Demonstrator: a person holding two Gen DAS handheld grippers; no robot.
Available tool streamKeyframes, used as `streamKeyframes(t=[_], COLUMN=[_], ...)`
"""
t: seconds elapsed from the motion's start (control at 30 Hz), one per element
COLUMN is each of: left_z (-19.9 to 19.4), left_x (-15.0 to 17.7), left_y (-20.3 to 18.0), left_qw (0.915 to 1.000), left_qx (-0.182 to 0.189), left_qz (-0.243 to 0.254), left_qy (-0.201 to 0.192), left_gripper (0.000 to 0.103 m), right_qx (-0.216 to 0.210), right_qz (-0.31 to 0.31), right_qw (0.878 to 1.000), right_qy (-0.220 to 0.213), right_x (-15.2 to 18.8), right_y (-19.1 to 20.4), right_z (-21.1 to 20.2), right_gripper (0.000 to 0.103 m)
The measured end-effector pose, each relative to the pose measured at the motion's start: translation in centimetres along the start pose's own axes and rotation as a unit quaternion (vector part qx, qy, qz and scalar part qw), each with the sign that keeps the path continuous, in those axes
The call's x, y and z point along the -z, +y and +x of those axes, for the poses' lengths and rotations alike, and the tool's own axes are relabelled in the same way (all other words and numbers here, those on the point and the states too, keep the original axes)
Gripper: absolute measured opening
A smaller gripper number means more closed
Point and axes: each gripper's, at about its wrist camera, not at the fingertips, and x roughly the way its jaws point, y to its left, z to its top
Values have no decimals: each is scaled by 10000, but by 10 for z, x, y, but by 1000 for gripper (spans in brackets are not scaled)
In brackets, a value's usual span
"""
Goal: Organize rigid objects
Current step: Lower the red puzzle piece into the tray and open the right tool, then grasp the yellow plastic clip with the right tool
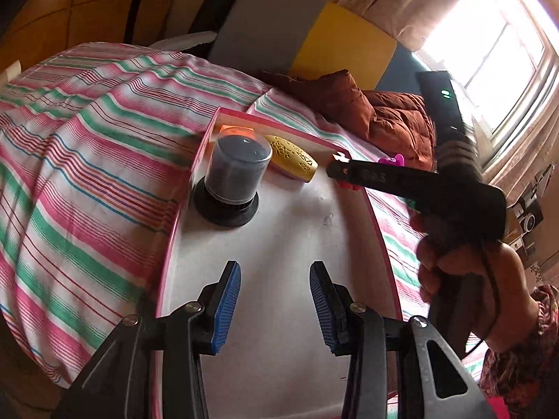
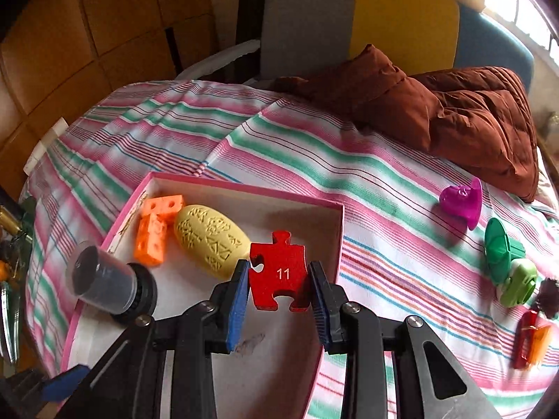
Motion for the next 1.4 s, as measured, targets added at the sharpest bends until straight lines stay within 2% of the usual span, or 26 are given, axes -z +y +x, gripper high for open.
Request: streamKeyframes(t=[0.13,0.23,0.37,0.57,0.8,1.07,1.23,1.4], left_z=[1,1,-1,-2,-8,-10,-9,-7], left_x=[2,3,5,8,14,23,28,34], left_y=[-2,-3,-3,-11,-31,-47,-63,-81], left_qw=[10000,10000,10000,9994,9981,9965,9942,9911], left_qx=[0,24,70,336,480,561,683,747], left_qz=[26,44,46,89,392,610,817,1083], left_qy=[13,20,-9,41,-12,56,114,212], left_gripper=[41,41,41,41,41,41,41,41], right_qx=[283,59,18,194,362,806,1129,1342], right_qz=[-29,116,315,562,1076,1112,1182,1595], right_qw=[9996,9998,9987,9970,9932,9904,9865,9780], right_qy=[-68,-139,-389,-488,-267,-147,-71,-101], right_x=[-4,-1,11,27,48,82,111,141], right_y=[0,-6,-15,-30,-58,-86,-115,-158], right_z=[6,-3,-26,-51,-65,-75,-82,-93], right_gripper=[38,41,53,53,53,55,55,55])
